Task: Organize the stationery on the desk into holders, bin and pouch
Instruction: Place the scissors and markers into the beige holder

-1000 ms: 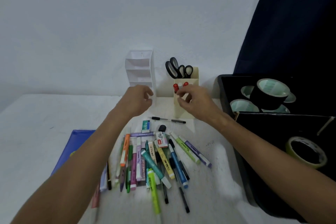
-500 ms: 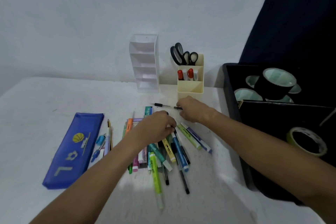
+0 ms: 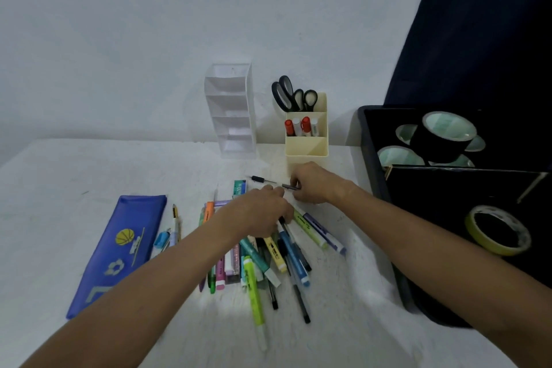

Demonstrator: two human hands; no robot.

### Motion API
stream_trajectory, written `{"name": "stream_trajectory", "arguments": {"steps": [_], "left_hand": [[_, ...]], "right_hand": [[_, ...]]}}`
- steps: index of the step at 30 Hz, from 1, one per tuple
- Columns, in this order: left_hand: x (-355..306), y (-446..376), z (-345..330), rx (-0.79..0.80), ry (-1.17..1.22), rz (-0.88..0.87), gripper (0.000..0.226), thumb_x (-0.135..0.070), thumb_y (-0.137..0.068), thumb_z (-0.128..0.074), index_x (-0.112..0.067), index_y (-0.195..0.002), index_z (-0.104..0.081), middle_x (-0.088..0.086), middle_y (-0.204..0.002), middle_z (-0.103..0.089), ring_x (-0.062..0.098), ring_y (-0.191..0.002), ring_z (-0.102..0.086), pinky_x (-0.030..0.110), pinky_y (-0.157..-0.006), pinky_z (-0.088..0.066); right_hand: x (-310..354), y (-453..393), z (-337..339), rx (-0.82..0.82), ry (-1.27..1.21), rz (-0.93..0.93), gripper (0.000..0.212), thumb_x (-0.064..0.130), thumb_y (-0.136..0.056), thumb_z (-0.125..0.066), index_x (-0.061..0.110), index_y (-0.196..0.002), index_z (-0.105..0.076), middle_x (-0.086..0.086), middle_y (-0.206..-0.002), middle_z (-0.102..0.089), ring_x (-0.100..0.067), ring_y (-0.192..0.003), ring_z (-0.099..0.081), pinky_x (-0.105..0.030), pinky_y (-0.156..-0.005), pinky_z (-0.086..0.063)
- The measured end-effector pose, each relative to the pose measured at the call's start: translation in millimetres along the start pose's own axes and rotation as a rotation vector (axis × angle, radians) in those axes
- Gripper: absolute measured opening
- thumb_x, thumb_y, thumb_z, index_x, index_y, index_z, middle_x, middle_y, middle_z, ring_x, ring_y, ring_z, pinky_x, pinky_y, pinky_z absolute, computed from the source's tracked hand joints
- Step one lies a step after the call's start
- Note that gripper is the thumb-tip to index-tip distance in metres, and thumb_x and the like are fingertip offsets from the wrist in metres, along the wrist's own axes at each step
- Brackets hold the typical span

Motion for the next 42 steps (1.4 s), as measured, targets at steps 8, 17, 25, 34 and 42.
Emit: {"name": "stream_trajectory", "arguments": {"steps": [8, 17, 25, 34, 42], "left_hand": [[7, -1, 18, -0.088, 0.01, -0.004, 0.015, -0.012, -0.082, -0.068, -0.018, -0.095, -0.065, -0.001, -0.099, -0.052, 0.019, -0.094, -0.054, 0.029, -0.068, -0.039], [50, 17, 58, -0.317, 0.297, 0.1, 0.01, -0.018, -0.09, -0.06, -0.019, -0.098, -0.065, -0.003, -0.097, -0.065, 0.014, -0.083, -0.059, 0.025, -0.073, -0.046], [62, 20, 114, -0.787, 0.763, 0.213, 0.008, -0.017, -0.085, -0.064, -0.017, -0.094, -0.065, -0.002, -0.086, -0.07, 0.012, -0.076, -0.069, 0.017, -0.07, -0.052], [54, -28, 108, -0.649, 0.585, 0.284, 0.014, -0.012, -0.086, -0.057, -0.003, -0.089, -0.067, 0.005, -0.078, -0.058, 0.023, -0.077, -0.058, 0.022, -0.062, -0.036], [53, -48, 84, -0.488, 0.695, 0.309, 0.026, -0.023, -0.092, -0.054, -0.008, -0.073, -0.06, 0.002, -0.059, -0.054, 0.014, -0.054, -0.051, 0.021, -0.049, -0.036]], "right_hand": [[-5, 6, 30, -0.013, -0.309, 0.0, 0.018, 0.015, -0.085, -0.066, 0.01, -0.102, -0.069, -0.005, -0.093, -0.066, -0.014, -0.076, -0.059, -0.022, -0.063, -0.05], [-9, 36, 97, -0.206, -0.577, 0.061, 0.016, 0.023, -0.087, -0.067, 0.017, -0.101, -0.071, 0.0, -0.088, -0.069, -0.012, -0.074, -0.064, -0.025, -0.062, -0.057], [-13, 53, 145, -0.627, -0.726, 0.095, 0.019, 0.022, -0.088, -0.067, 0.009, -0.1, -0.073, -0.001, -0.085, -0.072, -0.019, -0.074, -0.069, -0.037, -0.072, -0.06], [-11, 51, 113, -0.78, -0.581, 0.074, 0.016, 0.015, -0.088, -0.066, 0.008, -0.1, -0.073, -0.004, -0.091, -0.072, -0.014, -0.075, -0.064, -0.018, -0.069, -0.052], [-5, 43, 87, -0.66, -0.535, 0.059, 0.023, 0.016, -0.089, -0.064, 0.014, -0.111, -0.071, 0.0, -0.093, -0.071, -0.015, -0.076, -0.064, -0.018, -0.071, -0.051]]}}
Point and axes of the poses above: each hand's wrist, its own y-axis away from the middle knuckle, its own z-axis out of the back of the hand, x = y × z, the point moved 7 cm from there along -y, towards the middle knuckle
